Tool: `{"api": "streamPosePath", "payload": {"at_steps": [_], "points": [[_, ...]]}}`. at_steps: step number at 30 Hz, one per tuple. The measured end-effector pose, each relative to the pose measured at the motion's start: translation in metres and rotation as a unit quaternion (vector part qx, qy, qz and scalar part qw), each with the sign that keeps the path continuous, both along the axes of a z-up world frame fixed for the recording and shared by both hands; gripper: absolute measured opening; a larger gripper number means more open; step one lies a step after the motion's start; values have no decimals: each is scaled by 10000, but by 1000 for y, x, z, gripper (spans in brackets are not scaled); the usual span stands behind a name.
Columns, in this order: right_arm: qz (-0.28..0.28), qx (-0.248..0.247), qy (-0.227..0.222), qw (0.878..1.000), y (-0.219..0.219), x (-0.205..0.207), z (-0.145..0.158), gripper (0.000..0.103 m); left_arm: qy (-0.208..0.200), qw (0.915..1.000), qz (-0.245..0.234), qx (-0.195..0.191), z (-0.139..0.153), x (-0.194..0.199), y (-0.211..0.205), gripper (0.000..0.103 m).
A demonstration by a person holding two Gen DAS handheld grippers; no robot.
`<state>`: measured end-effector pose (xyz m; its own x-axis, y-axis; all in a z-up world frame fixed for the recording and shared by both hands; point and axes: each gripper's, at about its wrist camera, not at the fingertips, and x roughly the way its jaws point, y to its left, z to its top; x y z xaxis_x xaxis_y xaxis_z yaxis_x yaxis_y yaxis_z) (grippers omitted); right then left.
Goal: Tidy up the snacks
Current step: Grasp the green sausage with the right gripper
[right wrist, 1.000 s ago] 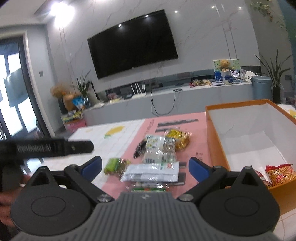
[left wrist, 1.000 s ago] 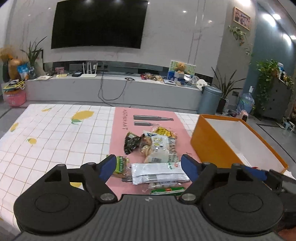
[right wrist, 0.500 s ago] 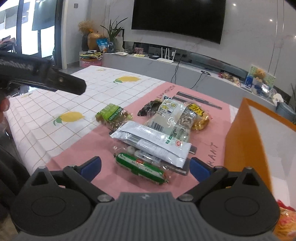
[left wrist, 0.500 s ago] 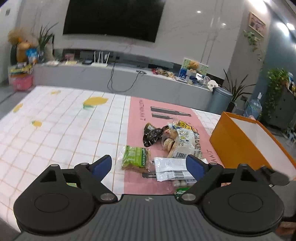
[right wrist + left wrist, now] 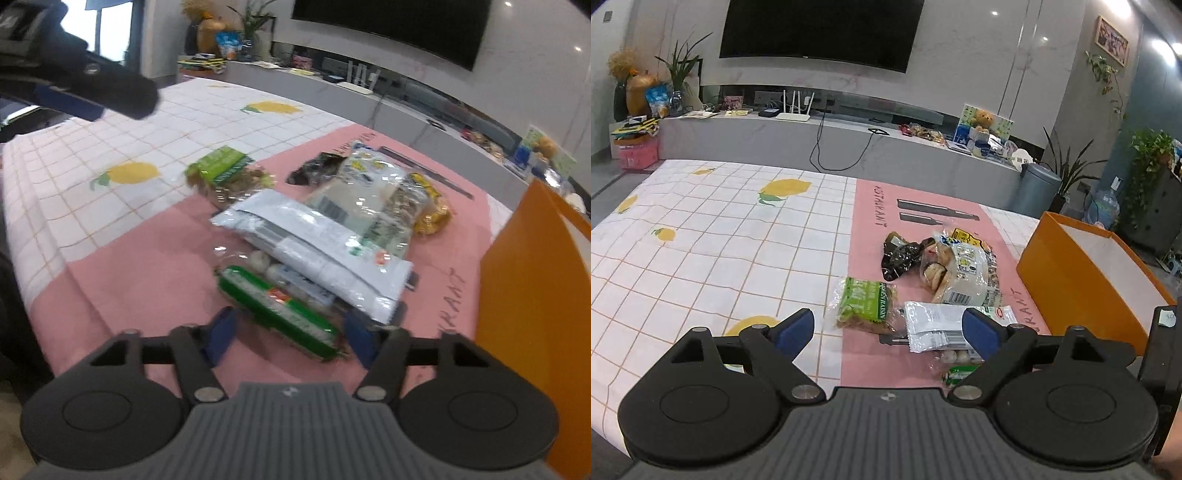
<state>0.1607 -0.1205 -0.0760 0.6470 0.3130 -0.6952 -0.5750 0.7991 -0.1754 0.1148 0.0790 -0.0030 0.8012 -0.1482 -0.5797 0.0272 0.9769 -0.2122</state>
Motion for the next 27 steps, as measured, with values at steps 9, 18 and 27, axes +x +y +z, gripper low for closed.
{"api": "streamPosePath", "payload": {"at_steps": [9,18,27], "points": [[-628,823,720,9920,-11,3,12,48,335,9985,316,-287,-6,8,12,103],[-180,548,464,9973,4,-6,6,61,759,9896,545,-1096,-17,14,33,103],[164,220,-88,9996,11,-18,-3,57,629,9918,481,-1000,-14,12,30,103]]}}
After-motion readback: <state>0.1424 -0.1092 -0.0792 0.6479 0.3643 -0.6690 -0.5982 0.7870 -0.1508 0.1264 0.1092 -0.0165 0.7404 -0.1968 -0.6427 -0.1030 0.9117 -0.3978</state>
